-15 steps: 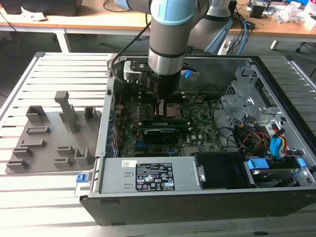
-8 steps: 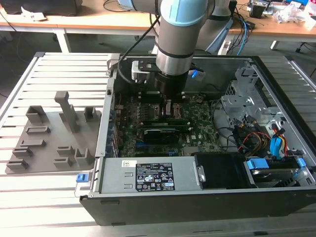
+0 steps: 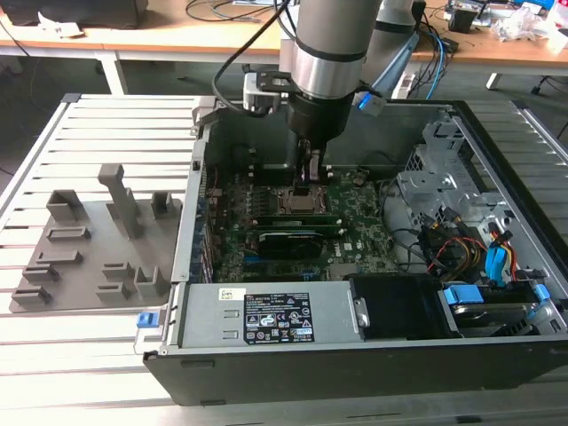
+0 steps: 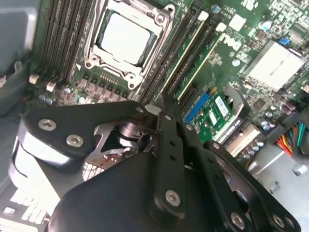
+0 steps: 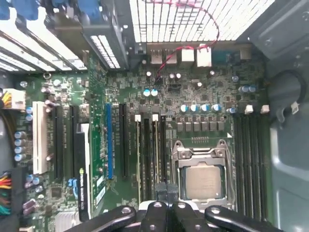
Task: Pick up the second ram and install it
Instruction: 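Press down the second ram until it locks into place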
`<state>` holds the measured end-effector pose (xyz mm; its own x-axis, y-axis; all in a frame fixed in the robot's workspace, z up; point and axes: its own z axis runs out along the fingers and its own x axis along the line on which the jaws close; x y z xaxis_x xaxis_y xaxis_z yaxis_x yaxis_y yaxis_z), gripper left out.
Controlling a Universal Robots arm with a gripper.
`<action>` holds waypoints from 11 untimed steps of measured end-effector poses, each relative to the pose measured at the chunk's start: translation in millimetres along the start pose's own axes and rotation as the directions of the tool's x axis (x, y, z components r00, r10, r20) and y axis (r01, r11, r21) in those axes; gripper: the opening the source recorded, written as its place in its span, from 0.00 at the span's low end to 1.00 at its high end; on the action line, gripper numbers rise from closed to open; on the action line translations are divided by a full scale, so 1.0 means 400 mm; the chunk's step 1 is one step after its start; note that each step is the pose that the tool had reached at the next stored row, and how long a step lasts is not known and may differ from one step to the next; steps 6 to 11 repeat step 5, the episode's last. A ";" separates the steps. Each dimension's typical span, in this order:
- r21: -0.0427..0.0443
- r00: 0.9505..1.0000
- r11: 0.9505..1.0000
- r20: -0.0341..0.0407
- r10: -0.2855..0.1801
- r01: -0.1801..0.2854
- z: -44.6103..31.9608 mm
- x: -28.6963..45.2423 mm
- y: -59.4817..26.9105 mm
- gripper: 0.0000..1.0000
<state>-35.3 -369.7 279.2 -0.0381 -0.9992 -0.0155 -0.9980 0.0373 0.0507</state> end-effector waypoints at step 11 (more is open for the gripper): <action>0.000 1.000 1.000 0.000 0.000 0.000 0.000 0.000 0.000 0.11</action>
